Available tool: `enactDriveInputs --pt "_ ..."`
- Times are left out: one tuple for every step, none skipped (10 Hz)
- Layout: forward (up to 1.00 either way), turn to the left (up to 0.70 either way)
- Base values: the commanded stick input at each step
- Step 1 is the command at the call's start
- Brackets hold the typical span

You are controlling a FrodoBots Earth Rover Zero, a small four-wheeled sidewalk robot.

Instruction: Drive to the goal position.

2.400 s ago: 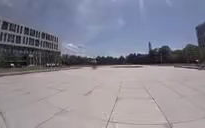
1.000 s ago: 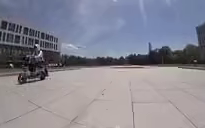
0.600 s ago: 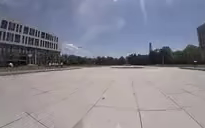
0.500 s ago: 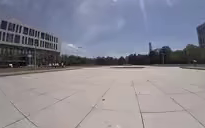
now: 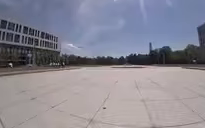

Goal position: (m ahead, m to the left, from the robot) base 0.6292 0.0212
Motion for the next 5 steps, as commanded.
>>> enactDriveInputs --pt "0.69 0.00" --pt "0.69 0.00" --pt "0.69 -0.03" --pt "0.69 -0.12" --pt "0.69 -0.20"
